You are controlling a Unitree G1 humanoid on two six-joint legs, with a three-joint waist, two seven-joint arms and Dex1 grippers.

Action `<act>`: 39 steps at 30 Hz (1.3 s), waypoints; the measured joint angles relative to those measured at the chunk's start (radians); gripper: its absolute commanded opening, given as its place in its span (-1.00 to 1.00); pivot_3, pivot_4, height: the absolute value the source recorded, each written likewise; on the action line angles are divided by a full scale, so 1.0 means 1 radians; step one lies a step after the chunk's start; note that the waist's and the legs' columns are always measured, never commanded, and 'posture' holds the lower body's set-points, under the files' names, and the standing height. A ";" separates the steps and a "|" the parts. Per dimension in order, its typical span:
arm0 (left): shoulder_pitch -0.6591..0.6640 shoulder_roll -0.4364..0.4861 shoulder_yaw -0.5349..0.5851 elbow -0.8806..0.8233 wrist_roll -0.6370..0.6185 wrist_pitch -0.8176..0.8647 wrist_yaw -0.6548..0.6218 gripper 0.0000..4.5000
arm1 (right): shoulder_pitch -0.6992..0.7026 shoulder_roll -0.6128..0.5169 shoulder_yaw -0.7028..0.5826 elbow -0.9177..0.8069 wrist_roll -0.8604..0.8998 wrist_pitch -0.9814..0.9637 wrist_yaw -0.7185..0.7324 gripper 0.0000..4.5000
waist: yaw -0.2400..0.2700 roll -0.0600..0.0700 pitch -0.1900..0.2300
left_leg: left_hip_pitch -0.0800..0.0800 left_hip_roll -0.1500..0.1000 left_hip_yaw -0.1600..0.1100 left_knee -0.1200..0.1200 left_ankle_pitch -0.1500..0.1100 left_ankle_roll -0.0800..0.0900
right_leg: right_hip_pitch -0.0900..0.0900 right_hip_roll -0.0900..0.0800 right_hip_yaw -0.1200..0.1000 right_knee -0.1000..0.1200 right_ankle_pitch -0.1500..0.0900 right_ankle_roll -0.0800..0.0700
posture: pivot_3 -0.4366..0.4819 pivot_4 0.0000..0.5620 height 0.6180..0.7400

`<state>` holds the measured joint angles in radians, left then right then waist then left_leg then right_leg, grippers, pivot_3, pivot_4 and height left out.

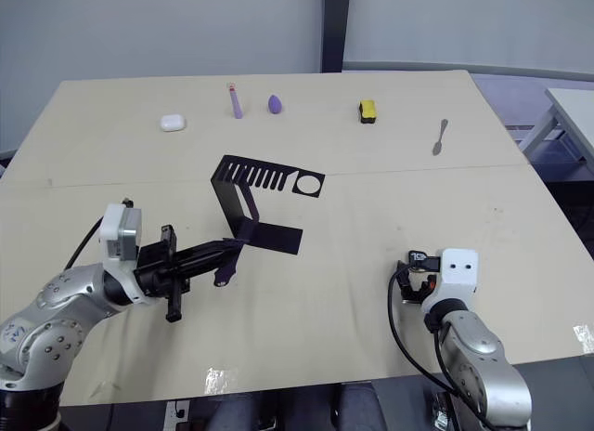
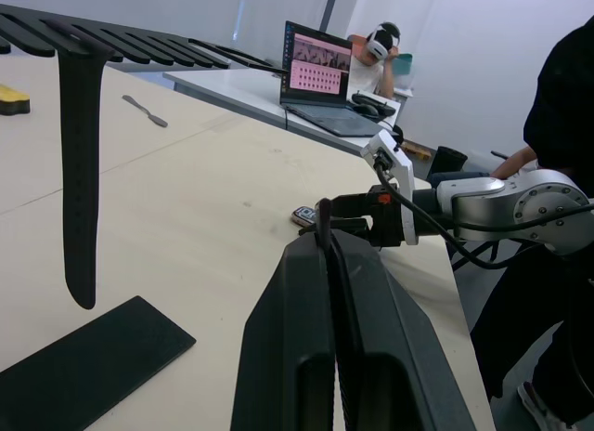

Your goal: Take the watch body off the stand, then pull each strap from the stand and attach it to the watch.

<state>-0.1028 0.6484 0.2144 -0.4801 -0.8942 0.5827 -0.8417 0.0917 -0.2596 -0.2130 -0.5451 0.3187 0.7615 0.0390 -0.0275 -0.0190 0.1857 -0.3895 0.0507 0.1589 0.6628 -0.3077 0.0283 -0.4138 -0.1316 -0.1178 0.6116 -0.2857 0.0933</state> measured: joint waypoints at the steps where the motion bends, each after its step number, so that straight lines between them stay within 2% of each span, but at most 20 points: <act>1: -0.002 0.000 0.000 0.000 0.000 0.000 0.000 -1.00 | -0.001 0.000 0.001 0.002 -0.002 -0.002 0.000 0.98 | 0.000 0.000 0.000 | 0.000 0.000 0.000 0.000 0.000 0.000 | 0.000 0.000 0.000 0.000 0.000 0.000 | -0.05 -0.47 1.00; 13: -0.011 -0.005 -0.003 0.000 0.005 0.000 0.002 -1.00 | -0.007 0.000 0.000 0.022 -0.003 -0.017 0.000 0.98 | 0.000 0.000 0.000 | 0.000 0.000 0.000 0.000 0.000 0.000 | 0.000 0.000 0.000 0.000 0.000 0.000 | -0.05 -0.47 1.00; 16: -0.014 -0.007 -0.013 0.000 0.007 0.000 0.002 -1.00 | -0.008 0.000 -0.002 0.028 0.002 -0.017 0.002 0.61 | 0.000 0.000 0.000 | 0.000 0.000 0.000 0.000 0.000 0.000 | 0.000 0.000 0.000 0.000 0.000 0.000 | -0.05 -0.47 1.00; 20: -0.022 -0.007 -0.018 0.001 0.008 0.000 0.002 -1.00 | -0.009 0.021 -0.035 0.037 0.013 -0.017 0.002 -0.24 | 0.002 -0.001 0.000 | 0.000 0.000 0.000 0.000 0.000 0.000 | 0.000 0.000 0.000 0.000 0.000 0.000 | -0.05 -0.47 1.00; 21: -0.023 -0.007 -0.018 0.002 0.008 0.000 0.002 -1.00 | -0.009 0.023 -0.037 0.037 0.016 -0.017 0.002 -0.33 | 0.002 -0.001 -0.001 | 0.000 0.000 0.000 0.000 0.000 0.000 | 0.000 0.000 0.000 -0.001 0.000 0.000 | -0.05 -0.47 1.00; 28: -0.030 -0.005 -0.018 0.014 0.009 0.000 -0.002 -1.00 | -0.005 0.040 -0.038 0.030 0.023 -0.018 0.003 -0.33 | 0.001 -0.001 -0.001 | 0.000 0.001 -0.001 0.000 0.000 -0.001 | 0.000 -0.001 0.000 -0.001 0.000 0.000 | -0.05 -0.47 1.00; 32: -0.031 -0.005 -0.018 0.014 0.013 0.000 -0.003 -1.00 | 0.007 0.012 -0.039 0.028 0.025 -0.038 0.039 -0.33 | 0.001 -0.001 0.000 | 0.000 0.001 -0.001 0.000 -0.001 -0.001 | 0.000 0.000 0.000 -0.001 0.000 0.000 | -0.05 -0.47 1.00; 39: -0.031 0.032 -0.017 0.014 0.071 -0.065 -0.058 -1.00 | 0.031 -0.151 -0.058 -0.014 0.189 -0.019 0.290 -0.33 | -0.001 0.002 0.001 | 0.000 0.001 0.000 0.000 0.000 0.000 | -0.001 0.000 0.000 -0.001 0.000 0.000 | -0.05 -0.47 1.00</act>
<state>-0.1333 0.6802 0.1975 -0.4657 -0.8235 0.5173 -0.9001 0.1231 -0.4111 -0.2707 -0.5593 0.5080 0.7428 0.3291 -0.0283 -0.0169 0.1869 -0.3898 0.0518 0.1592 0.6625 -0.3082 0.0281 -0.4144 -0.1313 -0.1180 0.6109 -0.2858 0.0931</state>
